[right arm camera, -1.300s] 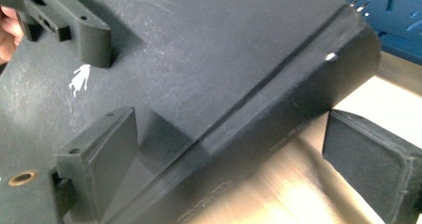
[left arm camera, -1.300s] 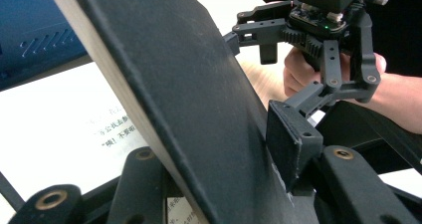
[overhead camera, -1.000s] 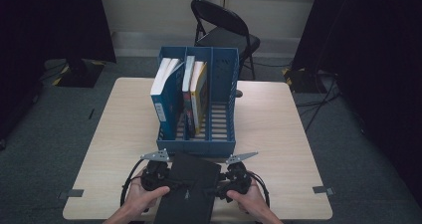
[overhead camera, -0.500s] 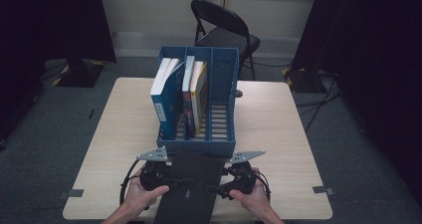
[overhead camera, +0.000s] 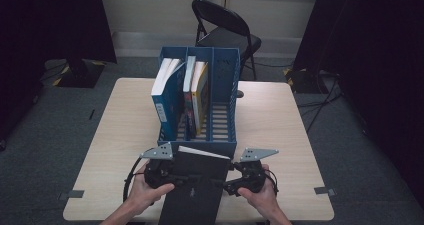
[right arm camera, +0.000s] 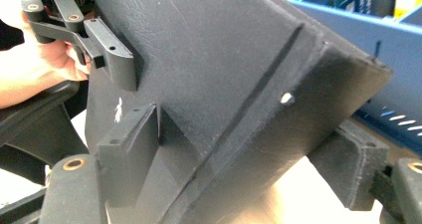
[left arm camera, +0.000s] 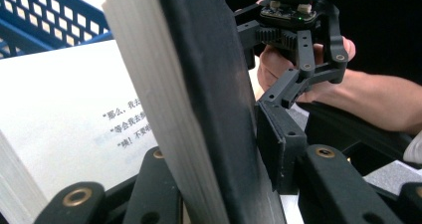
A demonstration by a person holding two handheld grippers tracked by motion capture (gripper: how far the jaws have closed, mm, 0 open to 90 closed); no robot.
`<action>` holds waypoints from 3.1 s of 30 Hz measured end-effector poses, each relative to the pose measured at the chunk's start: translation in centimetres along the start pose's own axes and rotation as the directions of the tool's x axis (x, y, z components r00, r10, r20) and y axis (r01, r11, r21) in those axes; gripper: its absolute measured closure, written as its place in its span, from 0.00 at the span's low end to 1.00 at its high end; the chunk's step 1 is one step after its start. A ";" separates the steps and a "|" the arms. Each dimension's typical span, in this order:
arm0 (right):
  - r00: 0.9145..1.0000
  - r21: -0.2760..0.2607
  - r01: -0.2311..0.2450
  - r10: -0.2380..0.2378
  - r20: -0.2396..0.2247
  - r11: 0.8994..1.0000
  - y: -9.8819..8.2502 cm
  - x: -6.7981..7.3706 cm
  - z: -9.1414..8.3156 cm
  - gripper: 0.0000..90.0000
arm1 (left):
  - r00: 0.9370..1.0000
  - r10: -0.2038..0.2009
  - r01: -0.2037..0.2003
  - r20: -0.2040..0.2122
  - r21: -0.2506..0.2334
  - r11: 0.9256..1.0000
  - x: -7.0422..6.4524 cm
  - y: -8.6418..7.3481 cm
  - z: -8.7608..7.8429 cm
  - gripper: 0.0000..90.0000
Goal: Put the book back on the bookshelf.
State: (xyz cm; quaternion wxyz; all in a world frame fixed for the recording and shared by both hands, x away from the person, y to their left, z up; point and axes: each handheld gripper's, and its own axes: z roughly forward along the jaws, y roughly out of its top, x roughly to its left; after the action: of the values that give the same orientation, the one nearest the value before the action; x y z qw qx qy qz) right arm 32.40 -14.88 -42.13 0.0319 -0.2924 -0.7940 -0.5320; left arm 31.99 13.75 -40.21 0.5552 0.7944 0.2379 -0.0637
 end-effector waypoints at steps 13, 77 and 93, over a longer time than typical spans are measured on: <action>0.988 -0.057 0.101 -0.094 0.123 0.993 2.5 0.5 -2.1 0.32 | 0.992 0.119 -0.120 -0.049 -0.022 0.993 -0.1 2.3 0.6 0.71; 0.971 -0.038 0.235 -0.233 0.053 0.971 2.1 4.7 2.1 0.56 | 0.969 0.056 -0.061 -0.241 -0.013 0.998 0.6 -3.8 -3.4 0.30; 0.968 -0.021 0.228 -0.225 0.113 0.973 1.9 3.9 0.0 0.57 | 0.911 -0.047 0.032 -0.409 -0.044 0.999 3.2 -5.2 -6.9 0.17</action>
State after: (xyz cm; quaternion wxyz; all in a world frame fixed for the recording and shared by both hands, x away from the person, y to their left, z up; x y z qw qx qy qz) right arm 30.10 -12.67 -39.14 -0.0776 -0.2292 -0.8137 -0.5285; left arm 31.34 22.46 -43.20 0.5059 0.7749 0.3662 0.0974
